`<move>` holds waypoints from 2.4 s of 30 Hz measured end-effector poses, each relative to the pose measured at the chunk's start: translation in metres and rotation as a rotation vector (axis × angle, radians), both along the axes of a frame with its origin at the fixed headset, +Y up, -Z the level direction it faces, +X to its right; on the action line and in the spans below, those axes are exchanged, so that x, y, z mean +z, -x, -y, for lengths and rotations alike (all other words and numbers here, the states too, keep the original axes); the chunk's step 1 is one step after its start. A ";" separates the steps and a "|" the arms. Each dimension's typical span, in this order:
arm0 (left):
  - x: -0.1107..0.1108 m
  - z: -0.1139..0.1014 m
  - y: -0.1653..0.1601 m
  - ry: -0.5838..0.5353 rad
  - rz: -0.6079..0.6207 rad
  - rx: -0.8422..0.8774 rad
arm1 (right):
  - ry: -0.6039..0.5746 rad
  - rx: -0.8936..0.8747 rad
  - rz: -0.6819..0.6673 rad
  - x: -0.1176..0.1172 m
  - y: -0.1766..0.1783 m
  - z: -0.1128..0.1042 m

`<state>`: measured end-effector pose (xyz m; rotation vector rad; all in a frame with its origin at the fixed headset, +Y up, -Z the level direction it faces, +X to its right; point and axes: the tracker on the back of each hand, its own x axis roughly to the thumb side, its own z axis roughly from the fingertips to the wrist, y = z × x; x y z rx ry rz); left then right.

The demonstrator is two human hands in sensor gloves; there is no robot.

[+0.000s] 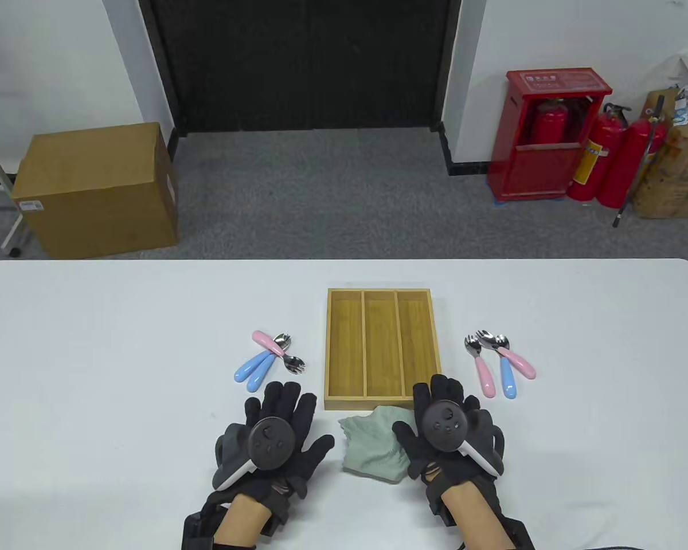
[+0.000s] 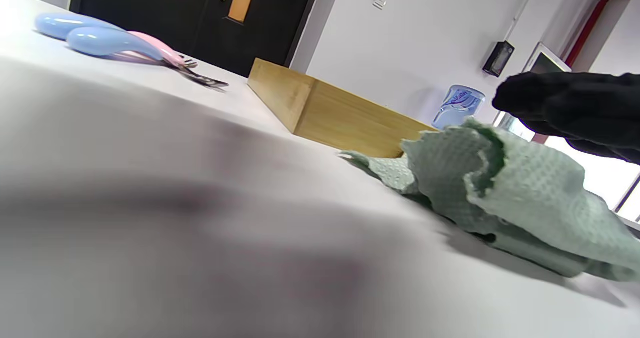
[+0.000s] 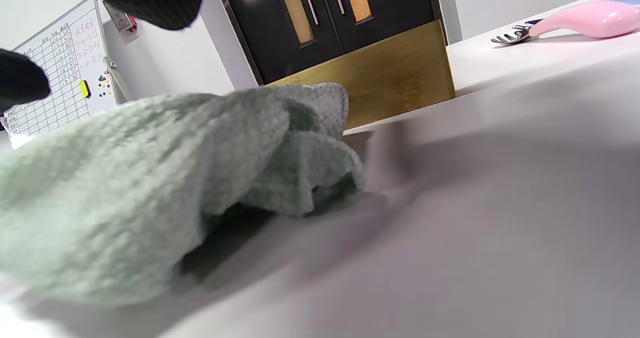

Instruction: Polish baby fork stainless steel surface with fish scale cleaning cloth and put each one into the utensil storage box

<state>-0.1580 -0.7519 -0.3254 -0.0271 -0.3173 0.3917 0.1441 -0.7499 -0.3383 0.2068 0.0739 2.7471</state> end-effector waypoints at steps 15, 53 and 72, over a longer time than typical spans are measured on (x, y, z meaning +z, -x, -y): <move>-0.003 0.000 0.012 0.009 -0.038 0.035 | -0.005 -0.021 0.021 -0.001 -0.005 -0.002; 0.020 0.005 -0.131 0.006 0.327 -0.512 | 0.023 -0.070 0.103 -0.003 -0.031 0.000; -0.007 0.013 -0.137 -0.047 0.192 -0.344 | 0.071 -0.065 0.113 -0.006 -0.033 0.007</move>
